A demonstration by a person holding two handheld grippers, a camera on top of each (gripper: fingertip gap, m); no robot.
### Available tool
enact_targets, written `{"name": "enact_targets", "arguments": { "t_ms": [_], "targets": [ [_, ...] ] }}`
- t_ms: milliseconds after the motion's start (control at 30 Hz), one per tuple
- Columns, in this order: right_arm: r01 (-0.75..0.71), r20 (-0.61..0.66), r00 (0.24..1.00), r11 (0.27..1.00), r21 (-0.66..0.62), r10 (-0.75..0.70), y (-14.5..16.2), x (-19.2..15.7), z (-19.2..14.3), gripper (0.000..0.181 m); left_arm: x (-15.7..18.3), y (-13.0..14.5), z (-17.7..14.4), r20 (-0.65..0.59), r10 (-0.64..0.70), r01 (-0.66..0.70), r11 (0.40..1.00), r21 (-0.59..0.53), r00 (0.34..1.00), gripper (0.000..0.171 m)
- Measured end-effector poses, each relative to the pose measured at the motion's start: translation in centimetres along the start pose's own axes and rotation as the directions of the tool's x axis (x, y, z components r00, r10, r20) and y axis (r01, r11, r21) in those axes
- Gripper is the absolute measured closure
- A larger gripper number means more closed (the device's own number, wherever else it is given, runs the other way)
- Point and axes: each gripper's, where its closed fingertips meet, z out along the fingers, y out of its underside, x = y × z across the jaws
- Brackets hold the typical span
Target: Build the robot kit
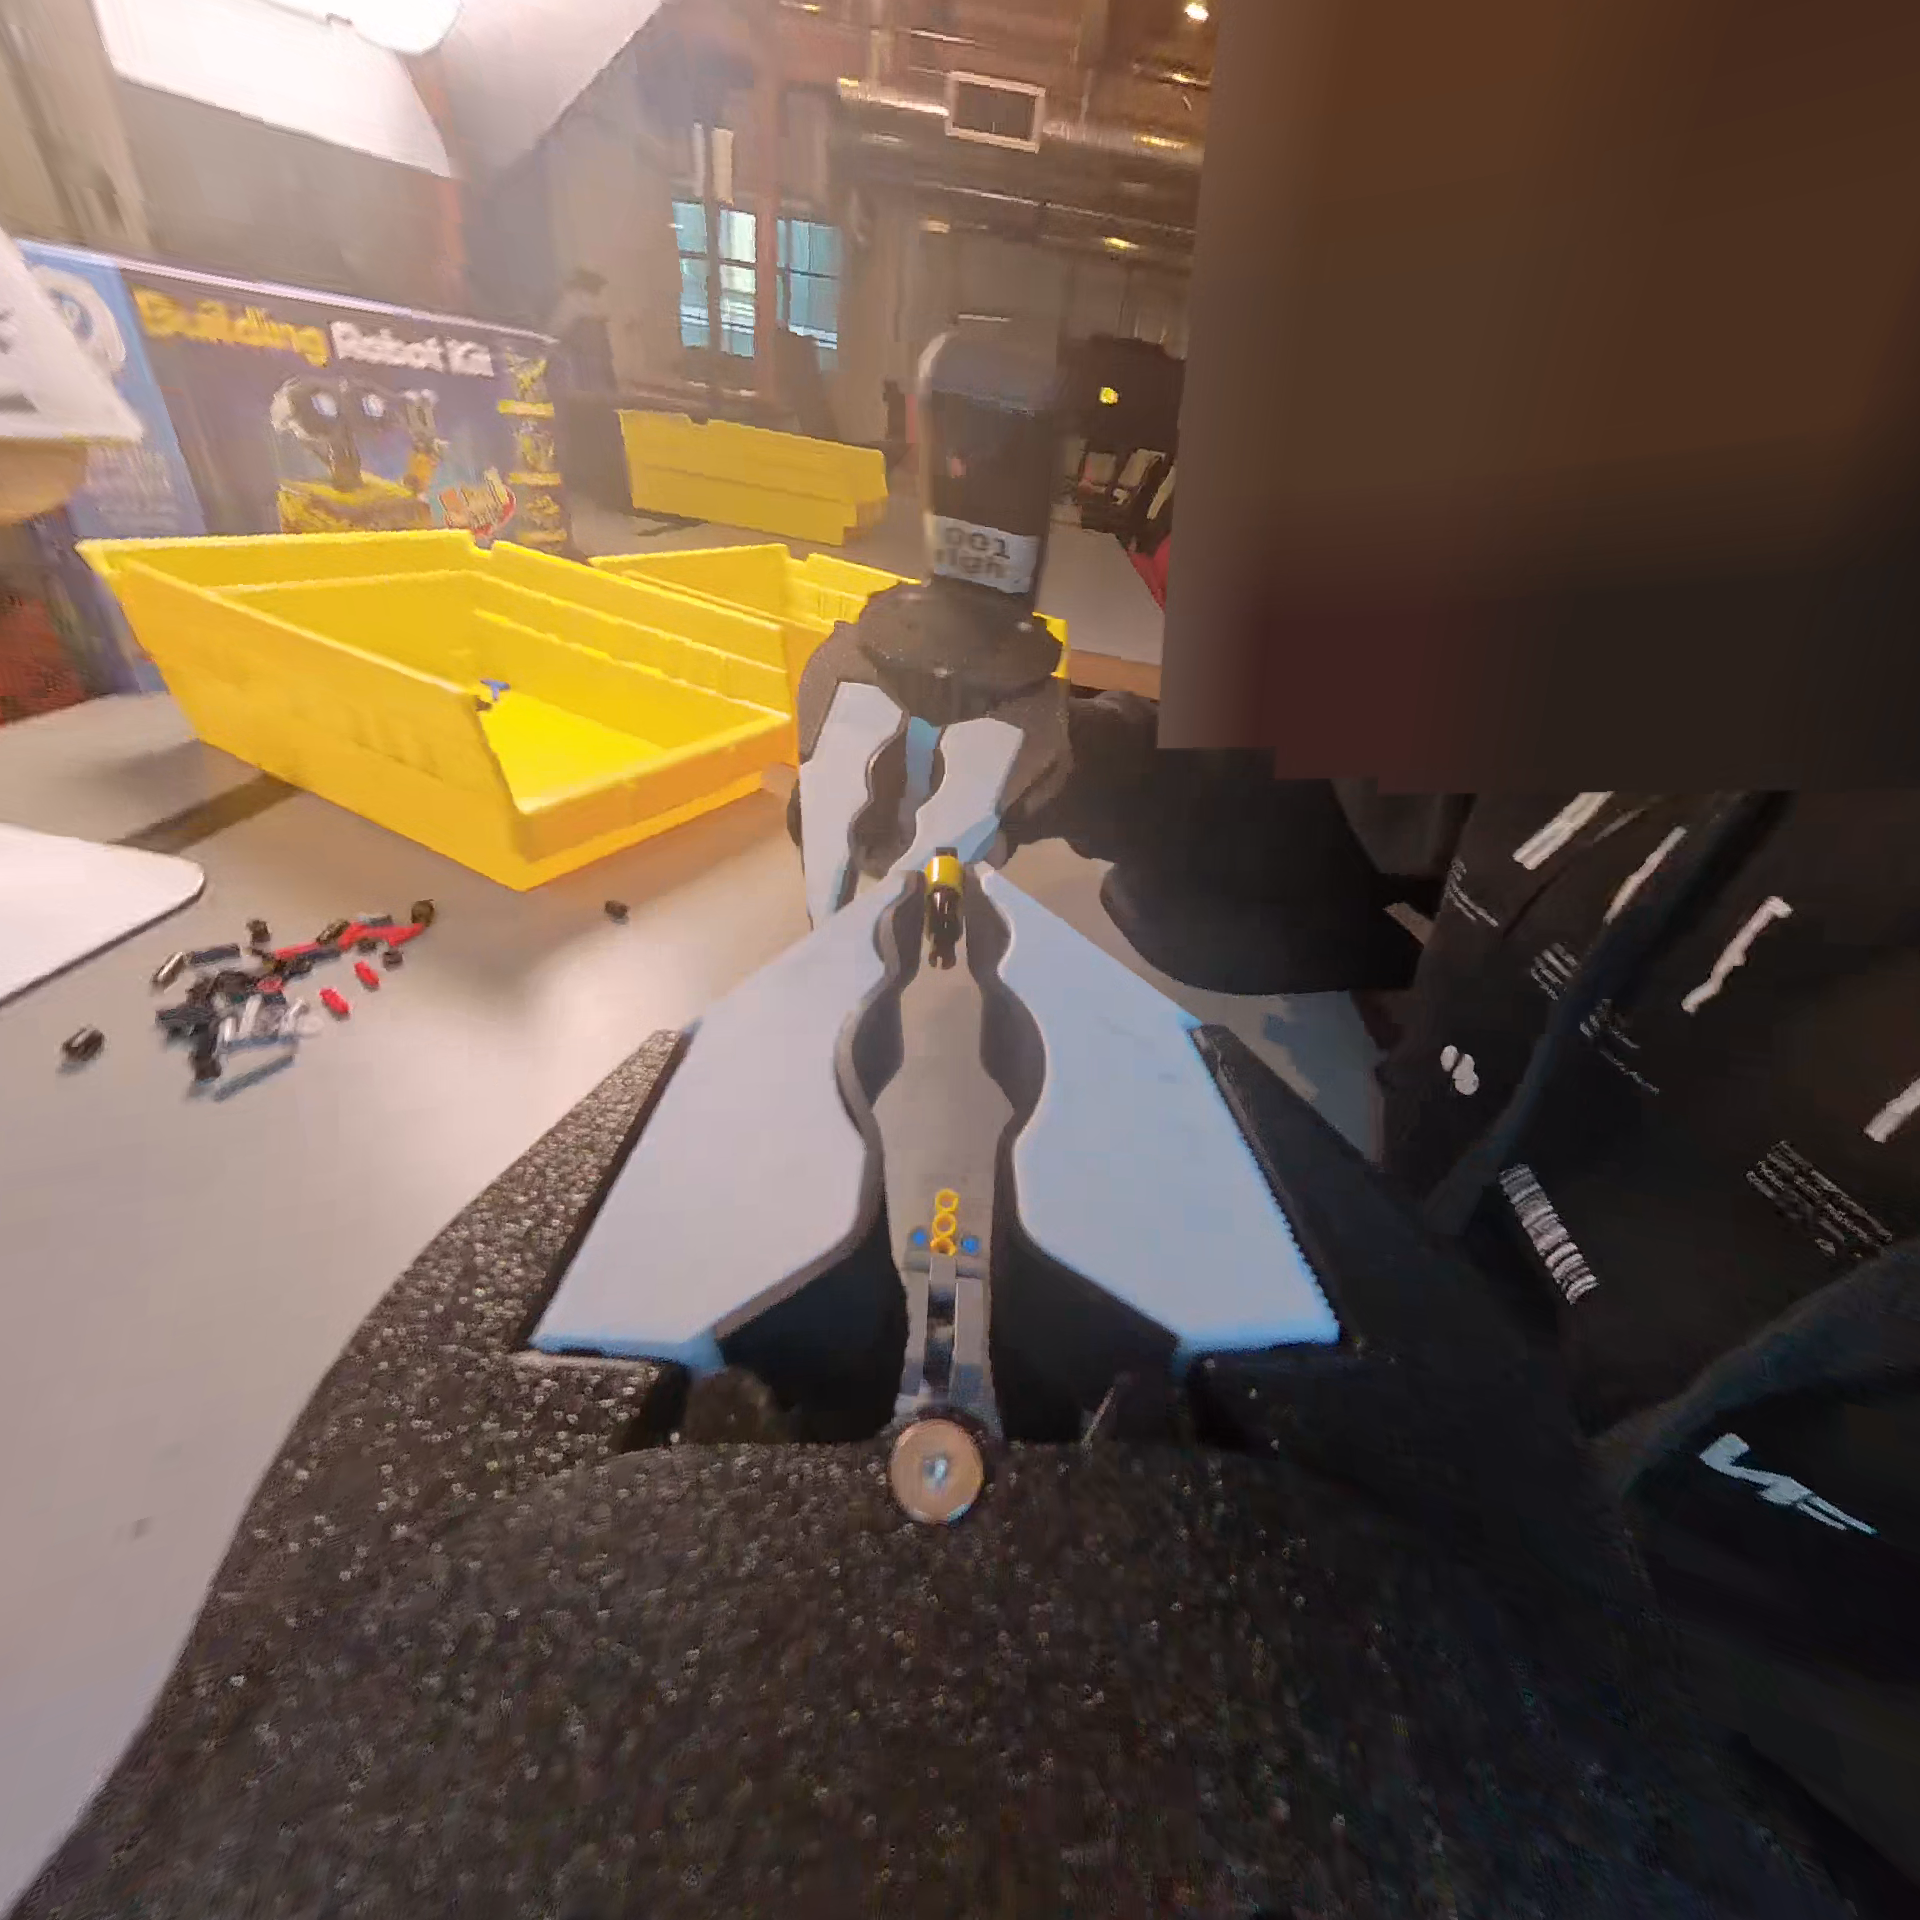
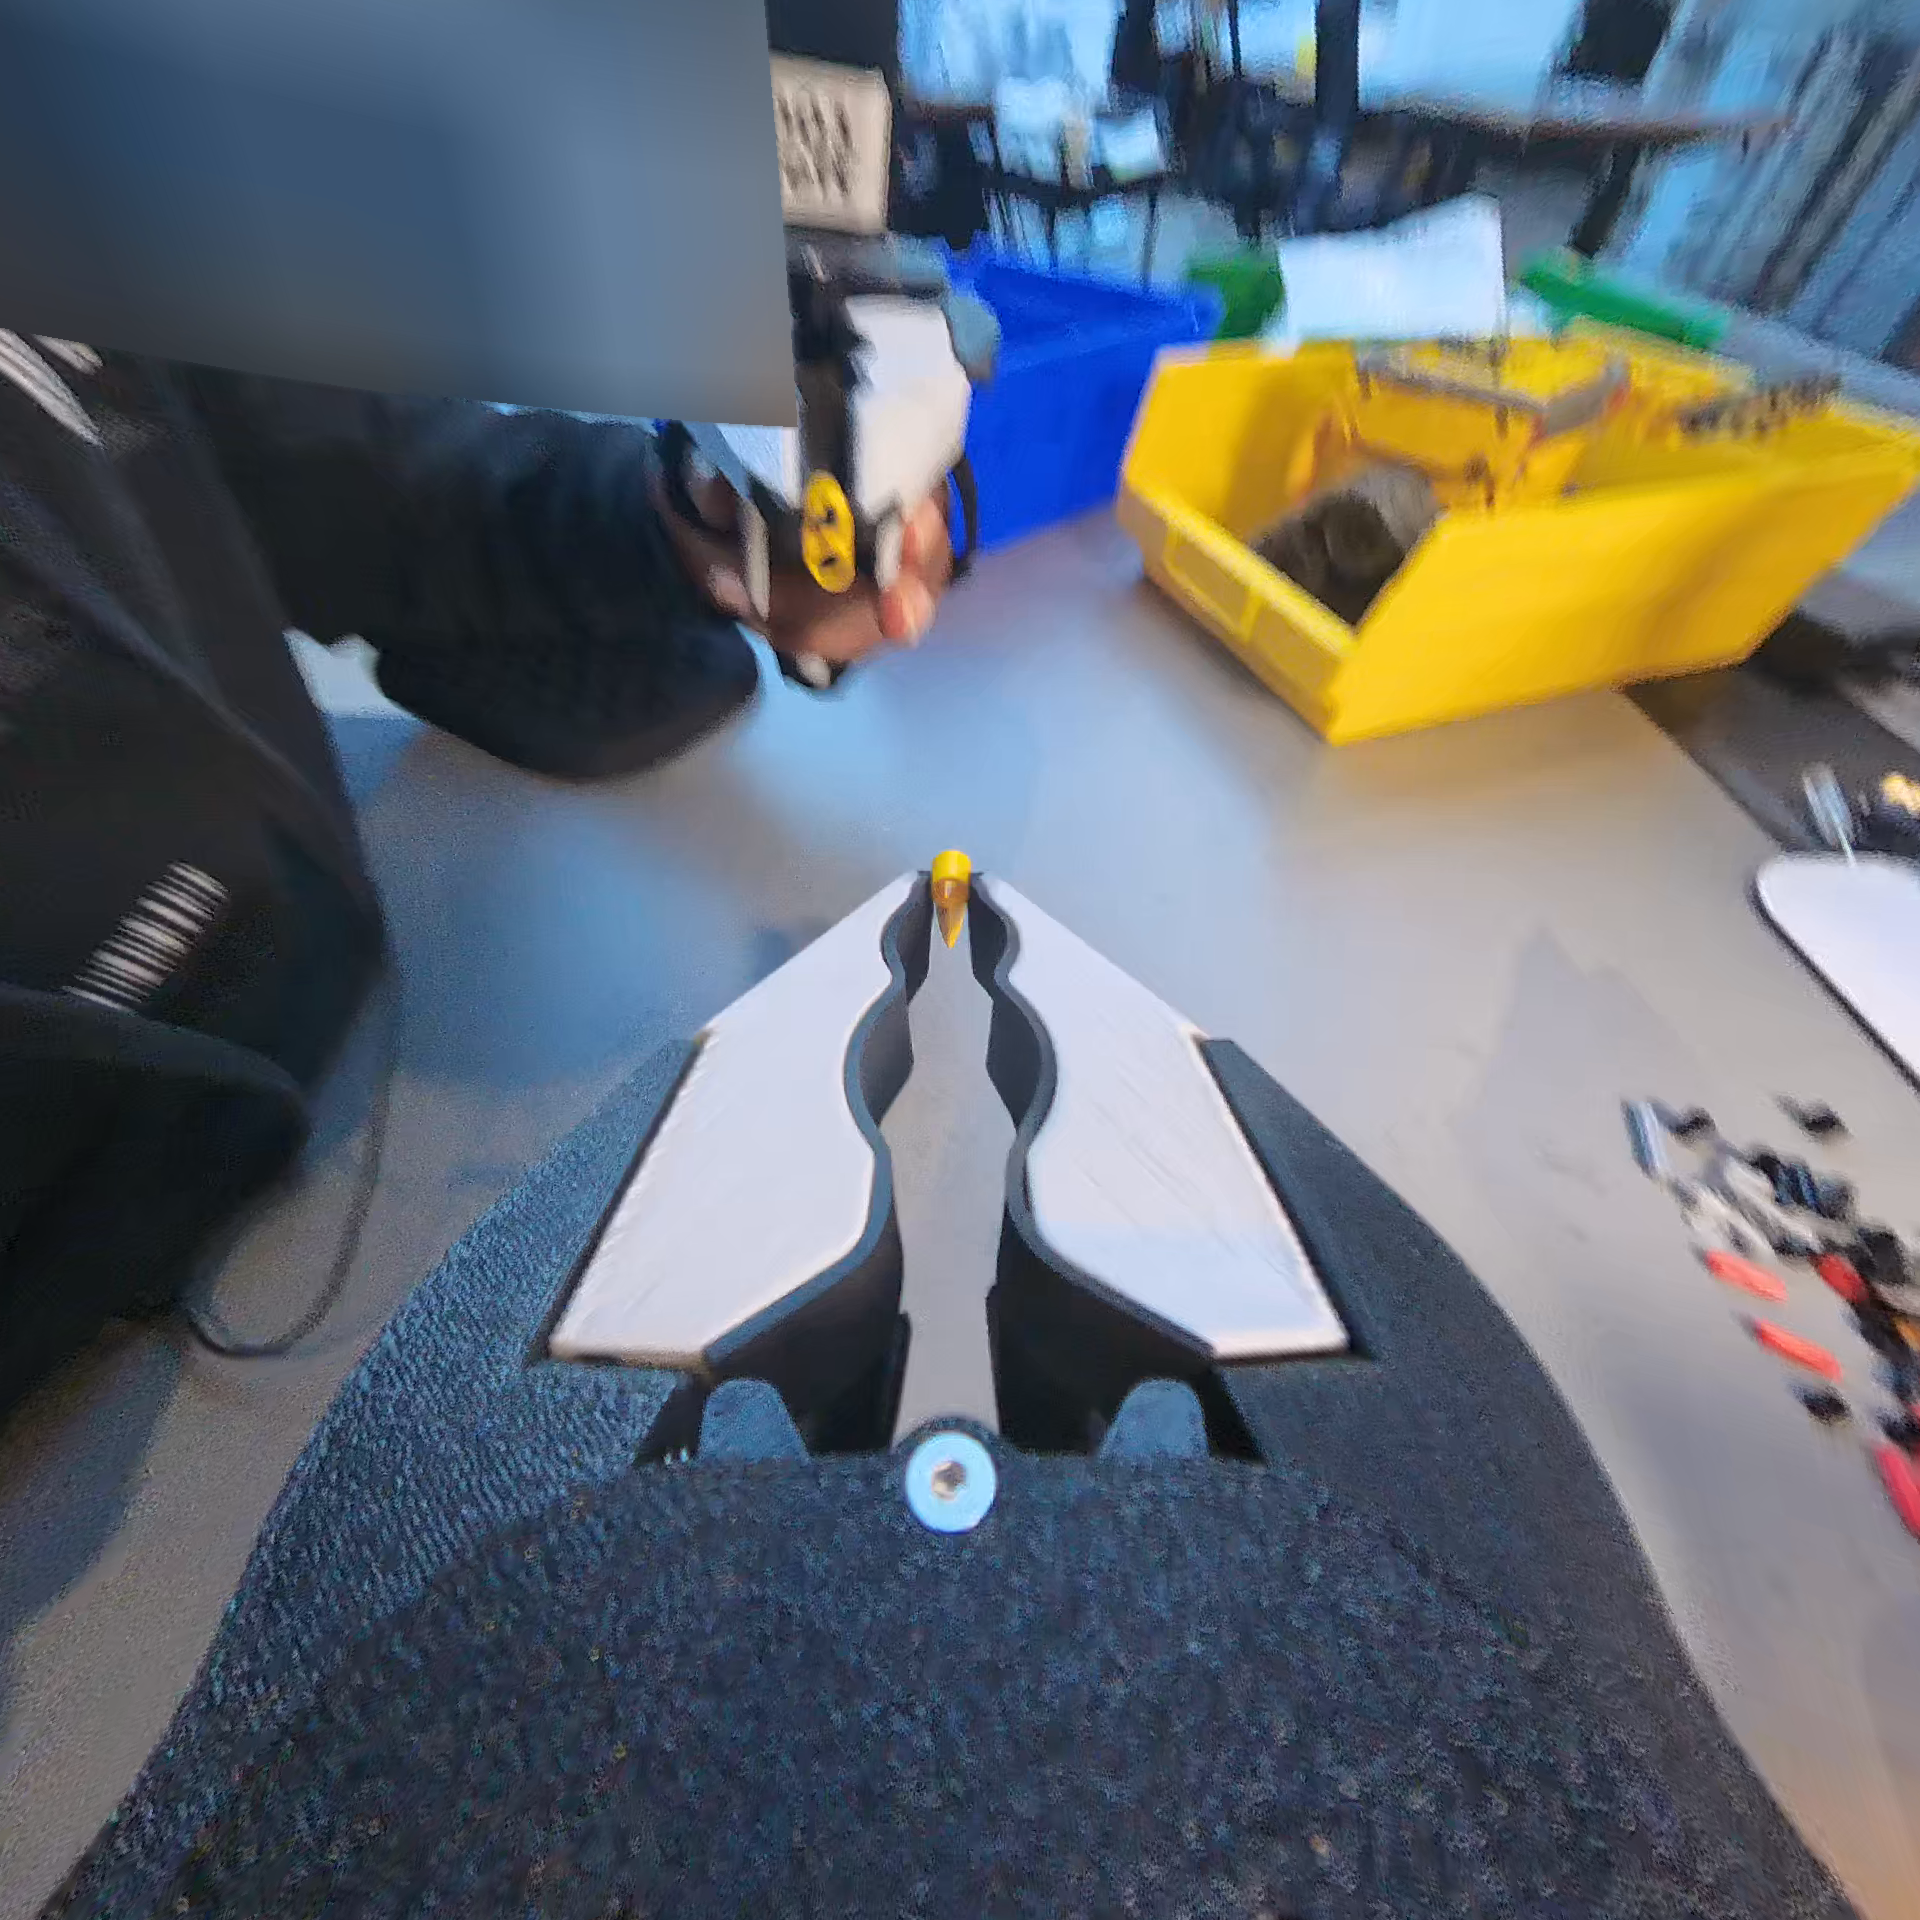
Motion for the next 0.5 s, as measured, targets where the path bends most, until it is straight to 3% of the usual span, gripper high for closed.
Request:
{"name": "enact_targets", "arguments": {
  "t_ms": [67,233,300,400,500],
  "targets": [
    [0.069,-0.102,0.991,0.982,-0.177,-0.088,2.3,2.2,0.3,0.175,-1.5,0.6,-0.6,0.046,-0.078,0.077,0.997,0.022,0.996,0.165],
    [0.153,-0.125,0.965,0.886,-0.438,-0.229,5.6,4.9,1.4,0.174,-2.1,0.7,-0.7,0.023,-0.174,0.171,0.981,0.088,0.984,0.165],
    [0.152,-0.153,0.951,0.841,-0.52,-0.267,7.4,6.1,1.4,0.159,-1.9,0.6,-0.7,-0.005,-0.199,0.198,0.973,0.119,0.98,0.165],
    [0.126,-0.158,0.968,0.922,-0.367,-0.195,4.6,5.0,1.6,0.139,-1.3,0.0,-0.6,-0.048,-0.203,0.208,0.964,0.165,0.978,0.165],
    [-0.036,-0.019,0.999,0.999,-0.041,0.035,-1.2,1.7,1.4,0.141,-0.7,-0.5,-0.3,-0.08,-0.19,0.202,0.958,0.203,0.979,0.165]
  ]
}}
